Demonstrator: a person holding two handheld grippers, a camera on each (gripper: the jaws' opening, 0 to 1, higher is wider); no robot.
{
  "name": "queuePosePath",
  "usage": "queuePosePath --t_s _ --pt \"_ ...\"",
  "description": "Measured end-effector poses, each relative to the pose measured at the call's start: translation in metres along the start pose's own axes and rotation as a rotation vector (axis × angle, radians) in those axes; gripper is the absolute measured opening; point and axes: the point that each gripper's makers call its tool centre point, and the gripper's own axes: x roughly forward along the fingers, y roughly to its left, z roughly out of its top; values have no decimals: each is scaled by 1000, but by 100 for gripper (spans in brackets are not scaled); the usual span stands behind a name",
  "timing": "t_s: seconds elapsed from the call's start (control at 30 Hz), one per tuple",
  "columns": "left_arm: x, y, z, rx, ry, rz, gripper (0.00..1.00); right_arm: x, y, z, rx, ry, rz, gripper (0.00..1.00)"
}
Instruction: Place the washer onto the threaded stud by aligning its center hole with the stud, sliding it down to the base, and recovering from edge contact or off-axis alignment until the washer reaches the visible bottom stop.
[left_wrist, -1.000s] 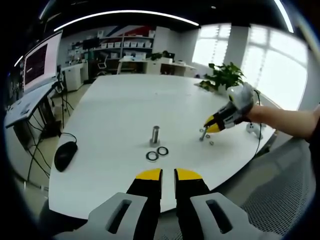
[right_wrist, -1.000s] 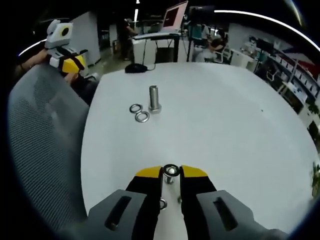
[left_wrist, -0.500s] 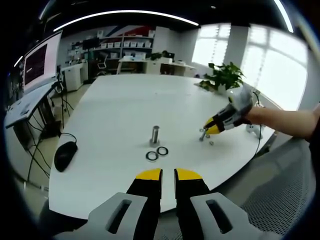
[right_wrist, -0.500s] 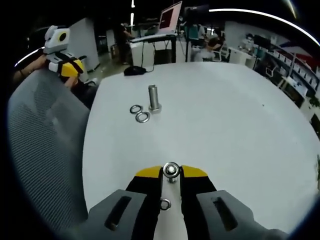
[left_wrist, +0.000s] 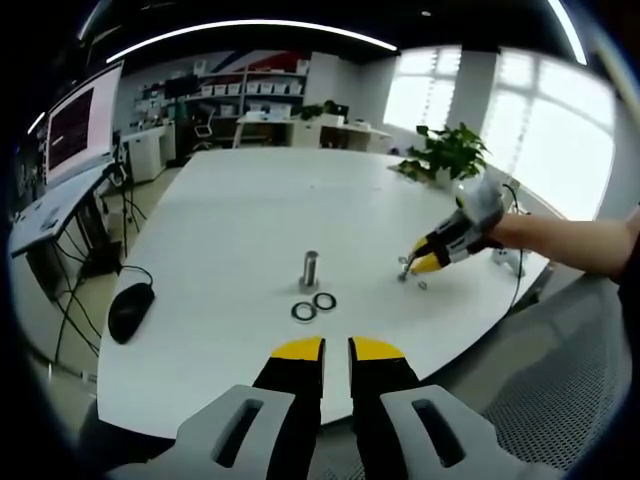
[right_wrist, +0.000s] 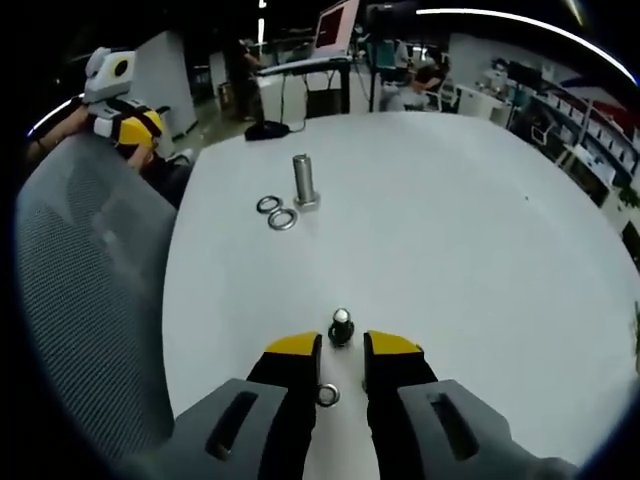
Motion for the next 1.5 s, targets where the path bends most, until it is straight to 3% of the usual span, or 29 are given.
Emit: queuePosePath --t_s 0.47,0.8,1.23,1.5 --pt "0 0 0 -1 -2 1 7 2 4 -19 -30 89 25 19" --pt "0 0 0 -1 -2 1 7 4 12 -36 -97 192 54 19" --pt "0 0 1 -2 -5 2 7 4 17 -50 -144 266 79 20" --pt "0 0 1 -2 -6 2 7 3 15 -49 -166 276 70 20"
